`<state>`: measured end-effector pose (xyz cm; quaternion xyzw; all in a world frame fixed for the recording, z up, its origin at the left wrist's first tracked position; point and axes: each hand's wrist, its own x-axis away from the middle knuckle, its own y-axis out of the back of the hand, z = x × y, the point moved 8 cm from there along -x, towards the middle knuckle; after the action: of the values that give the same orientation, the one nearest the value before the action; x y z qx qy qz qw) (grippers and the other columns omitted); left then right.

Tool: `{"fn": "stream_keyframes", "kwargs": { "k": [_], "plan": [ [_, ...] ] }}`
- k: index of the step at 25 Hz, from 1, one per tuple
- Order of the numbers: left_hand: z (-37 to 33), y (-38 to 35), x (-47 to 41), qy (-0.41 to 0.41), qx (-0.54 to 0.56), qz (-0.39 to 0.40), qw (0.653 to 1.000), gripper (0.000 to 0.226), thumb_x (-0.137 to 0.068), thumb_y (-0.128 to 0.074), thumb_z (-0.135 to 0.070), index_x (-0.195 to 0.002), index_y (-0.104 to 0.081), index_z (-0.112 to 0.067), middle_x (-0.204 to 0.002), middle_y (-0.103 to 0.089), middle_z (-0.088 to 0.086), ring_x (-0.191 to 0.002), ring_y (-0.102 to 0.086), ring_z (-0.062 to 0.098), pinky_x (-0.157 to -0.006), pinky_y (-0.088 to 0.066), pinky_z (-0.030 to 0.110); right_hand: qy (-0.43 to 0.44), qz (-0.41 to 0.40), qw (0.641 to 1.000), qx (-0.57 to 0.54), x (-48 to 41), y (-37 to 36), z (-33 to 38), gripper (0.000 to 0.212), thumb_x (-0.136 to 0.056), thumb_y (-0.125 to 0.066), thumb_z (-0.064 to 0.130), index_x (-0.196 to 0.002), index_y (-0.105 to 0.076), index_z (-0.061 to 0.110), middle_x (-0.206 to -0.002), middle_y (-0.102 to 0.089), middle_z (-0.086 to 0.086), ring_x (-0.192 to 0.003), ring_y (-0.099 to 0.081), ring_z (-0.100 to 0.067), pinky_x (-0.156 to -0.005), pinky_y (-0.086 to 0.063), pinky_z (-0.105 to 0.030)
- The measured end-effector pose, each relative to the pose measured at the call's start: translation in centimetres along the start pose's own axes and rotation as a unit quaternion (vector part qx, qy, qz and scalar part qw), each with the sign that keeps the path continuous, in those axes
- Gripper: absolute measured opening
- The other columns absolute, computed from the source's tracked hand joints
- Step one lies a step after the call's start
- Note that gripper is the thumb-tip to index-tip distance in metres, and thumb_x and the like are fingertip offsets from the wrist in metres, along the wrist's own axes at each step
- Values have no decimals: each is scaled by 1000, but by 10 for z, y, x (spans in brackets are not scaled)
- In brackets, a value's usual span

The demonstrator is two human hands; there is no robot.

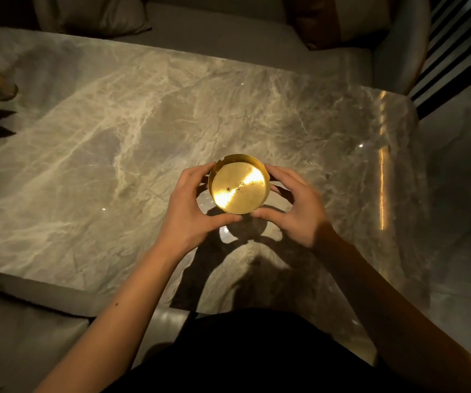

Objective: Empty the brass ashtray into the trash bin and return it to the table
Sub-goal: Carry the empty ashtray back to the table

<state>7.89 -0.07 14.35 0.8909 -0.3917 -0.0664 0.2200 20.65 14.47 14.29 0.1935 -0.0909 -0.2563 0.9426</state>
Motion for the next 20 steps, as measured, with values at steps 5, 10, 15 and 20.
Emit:
{"fn": "stream_keyframes", "kwargs": {
  "k": [5,10,15,20],
  "plan": [
    [9,19,8,21,-18,-55,998,96,-54,-94,-31,-139,-48,-21,-134,-50,-3,-121,-51,7,-102,-45,20,30,49,998,-16,-19,-18,6,81,-65,-87,18,-137,-50,18,-128,-53,7,-118,-52,2,-100,-43,-12],
    [26,45,20,50,-37,-59,996,98,-55,-93,-31,-140,-47,-19,-134,-48,-3,-120,-49,1,-101,-42,13,33,79,996,-23,-27,-56,10,81,-65,-88,17,-136,-50,20,-129,-55,4,-119,-54,-2,-100,-43,-14],
    [66,115,32,74,-52,-93,991,98,-55,-93,-32,-140,-47,-20,-131,-47,-6,-115,-49,-3,-99,-41,10,27,129,991,-18,-56,-132,39,80,-64,-87,15,-135,-51,23,-126,-53,11,-112,-53,8,-94,-40,-4],
    [128,213,27,67,-50,-98,992,97,-54,-93,-32,-139,-46,-25,-133,-48,-4,-120,-51,9,-103,-43,21,48,124,991,10,-94,-233,81,79,-64,-88,21,-134,-52,22,-122,-53,13,-110,-54,4,-96,-41,-6]
  ]
}}
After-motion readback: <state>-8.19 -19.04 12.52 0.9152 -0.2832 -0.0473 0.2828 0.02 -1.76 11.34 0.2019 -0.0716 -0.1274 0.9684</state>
